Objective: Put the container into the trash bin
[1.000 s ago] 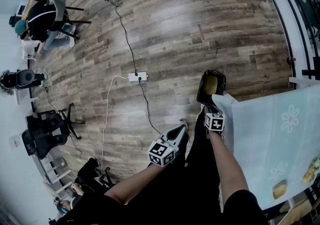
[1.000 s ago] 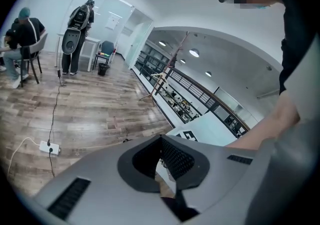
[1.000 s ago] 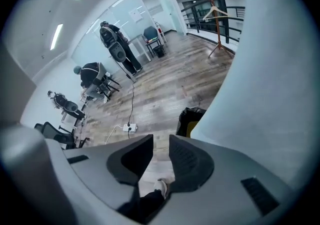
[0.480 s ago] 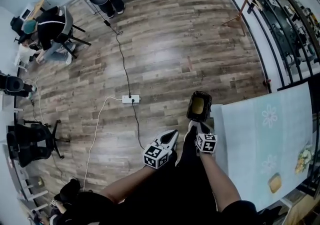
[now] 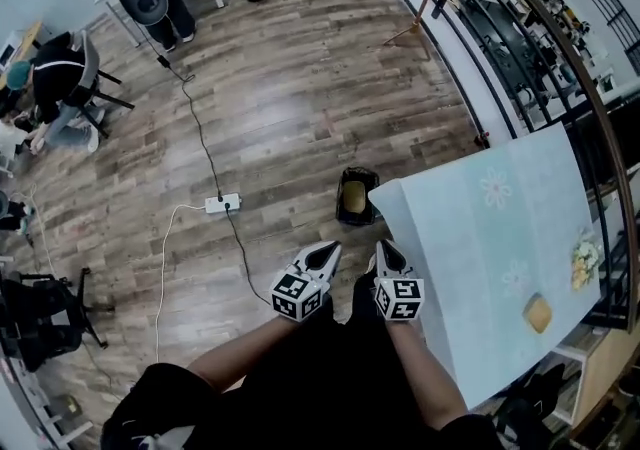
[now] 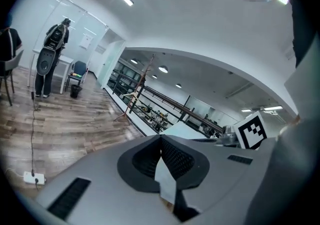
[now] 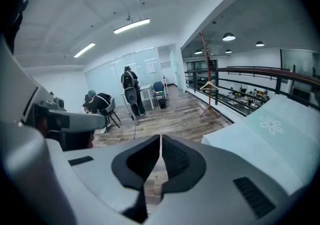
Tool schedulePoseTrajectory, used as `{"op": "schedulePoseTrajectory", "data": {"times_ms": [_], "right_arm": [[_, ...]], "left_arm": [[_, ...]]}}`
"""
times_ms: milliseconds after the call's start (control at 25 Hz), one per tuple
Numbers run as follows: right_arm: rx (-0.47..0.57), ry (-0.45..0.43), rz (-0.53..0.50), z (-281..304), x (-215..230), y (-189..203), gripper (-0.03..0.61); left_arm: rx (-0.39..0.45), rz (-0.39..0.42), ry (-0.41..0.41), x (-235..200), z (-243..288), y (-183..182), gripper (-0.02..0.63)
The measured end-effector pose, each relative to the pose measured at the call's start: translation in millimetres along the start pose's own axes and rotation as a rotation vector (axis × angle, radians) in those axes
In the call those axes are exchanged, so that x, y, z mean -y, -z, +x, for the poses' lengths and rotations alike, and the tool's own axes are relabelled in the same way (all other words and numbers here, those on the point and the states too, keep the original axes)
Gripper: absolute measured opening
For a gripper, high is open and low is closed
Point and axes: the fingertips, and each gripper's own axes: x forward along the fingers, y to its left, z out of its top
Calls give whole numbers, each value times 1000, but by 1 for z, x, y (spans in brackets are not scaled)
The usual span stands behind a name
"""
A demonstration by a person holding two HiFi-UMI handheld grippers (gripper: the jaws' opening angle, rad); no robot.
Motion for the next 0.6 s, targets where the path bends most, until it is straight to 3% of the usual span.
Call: {"op": "schedulePoseTrajectory", "data": {"times_ms": [160,320,600], "right_arm": [[71,75,68,-52,22,-12,40],[128,172,101,-106,53,-8,40],[219,377,193,-230,128,29,40]], "left_arm": [[12,26,93,43,16,-12,14],[-55,29,215,98,40,3,14],[-110,204,402,242,68,35,14]]}}
